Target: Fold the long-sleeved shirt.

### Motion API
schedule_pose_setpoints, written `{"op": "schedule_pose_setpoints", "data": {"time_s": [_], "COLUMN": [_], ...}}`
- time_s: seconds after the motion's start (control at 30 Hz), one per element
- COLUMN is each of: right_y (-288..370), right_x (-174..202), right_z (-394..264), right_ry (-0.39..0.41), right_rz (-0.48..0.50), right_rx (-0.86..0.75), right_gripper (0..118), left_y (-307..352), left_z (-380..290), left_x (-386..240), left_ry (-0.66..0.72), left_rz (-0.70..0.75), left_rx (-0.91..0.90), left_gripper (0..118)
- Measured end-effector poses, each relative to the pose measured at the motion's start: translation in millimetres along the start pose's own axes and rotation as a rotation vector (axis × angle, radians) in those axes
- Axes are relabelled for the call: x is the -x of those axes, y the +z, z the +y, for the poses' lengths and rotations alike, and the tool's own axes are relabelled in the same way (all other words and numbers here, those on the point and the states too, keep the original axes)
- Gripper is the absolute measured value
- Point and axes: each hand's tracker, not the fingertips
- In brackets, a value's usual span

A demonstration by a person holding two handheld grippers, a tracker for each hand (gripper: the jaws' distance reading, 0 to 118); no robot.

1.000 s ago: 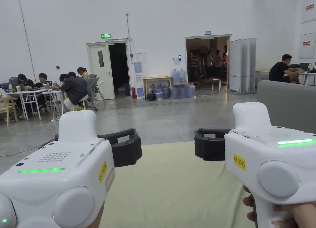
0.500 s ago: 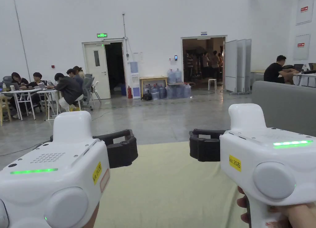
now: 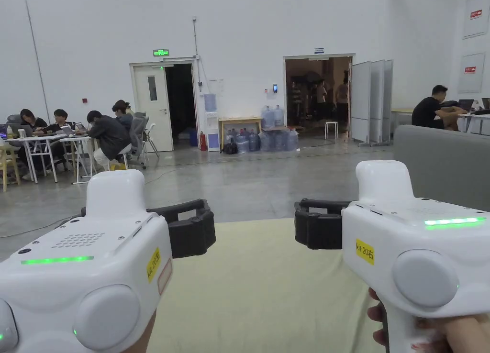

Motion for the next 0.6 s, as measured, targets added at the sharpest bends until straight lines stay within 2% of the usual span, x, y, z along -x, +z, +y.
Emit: {"op": "schedule_pose_setpoints", "data": {"time_s": [0.6], "right_y": [-0.2], "right_x": [0.7], "right_z": [-1.4], "right_ry": [-0.001], "right_rz": [-0.007], "right_rx": [0.0], "right_gripper": [118], "left_y": [0.5], "left_z": [-0.9], "left_x": [-0.5], "left_ry": [0.005], "left_rz": [-0.008], "left_rx": [0.005], "left_gripper": [118]}}
